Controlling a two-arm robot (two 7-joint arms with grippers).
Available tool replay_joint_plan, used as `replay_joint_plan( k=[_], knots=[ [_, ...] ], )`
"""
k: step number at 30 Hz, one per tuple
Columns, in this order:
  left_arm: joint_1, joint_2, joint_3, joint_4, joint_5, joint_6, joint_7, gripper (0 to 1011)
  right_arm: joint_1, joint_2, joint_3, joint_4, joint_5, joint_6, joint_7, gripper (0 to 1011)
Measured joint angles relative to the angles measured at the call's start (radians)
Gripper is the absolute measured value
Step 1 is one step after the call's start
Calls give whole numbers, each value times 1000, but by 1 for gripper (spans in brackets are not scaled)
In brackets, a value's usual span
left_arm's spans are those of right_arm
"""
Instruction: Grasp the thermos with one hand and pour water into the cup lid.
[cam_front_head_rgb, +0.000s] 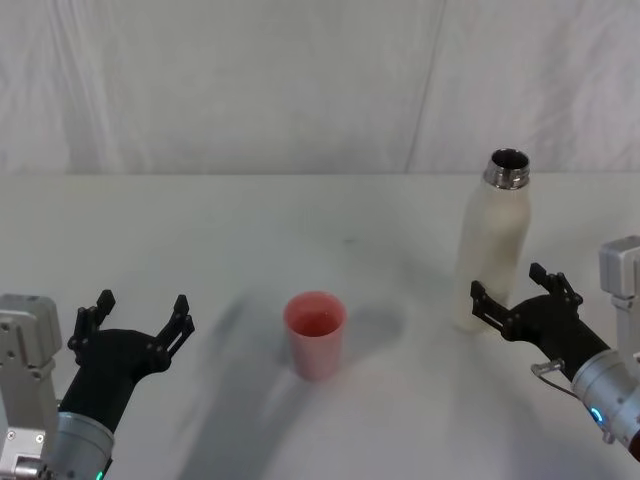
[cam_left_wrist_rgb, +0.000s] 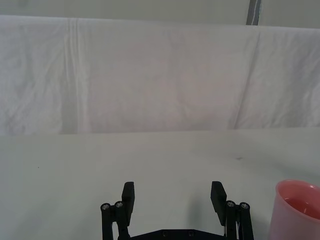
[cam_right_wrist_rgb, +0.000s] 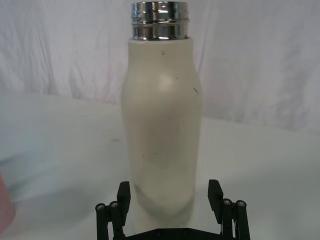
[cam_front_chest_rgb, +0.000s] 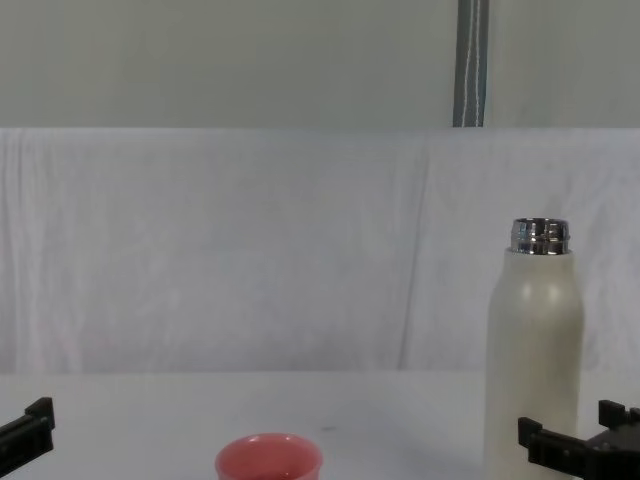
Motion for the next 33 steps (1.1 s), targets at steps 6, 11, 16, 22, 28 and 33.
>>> replay_joint_plan(
  k=[6,11,16,22,28,33],
  knots=[
    [0,0,0,0,0,0,0,1001,-22,9,10,-23,19,11,-3,1000],
    [0,0,0,0,0,0,0,1001,-47,16,21,-52,45,22,-3,1000],
    [0,0,0,0,0,0,0,1001,-82,24,34,-83,68,18,-4,1000],
    [0,0,0,0,0,0,0,1001,-124,26,41,-114,68,-30,-23,1000],
    [0,0,0,0,0,0,0,1001,-152,16,40,-130,31,-96,-49,1000],
    [0,0,0,0,0,0,0,1001,-163,5,38,-133,3,-130,-60,1000]
  ],
)
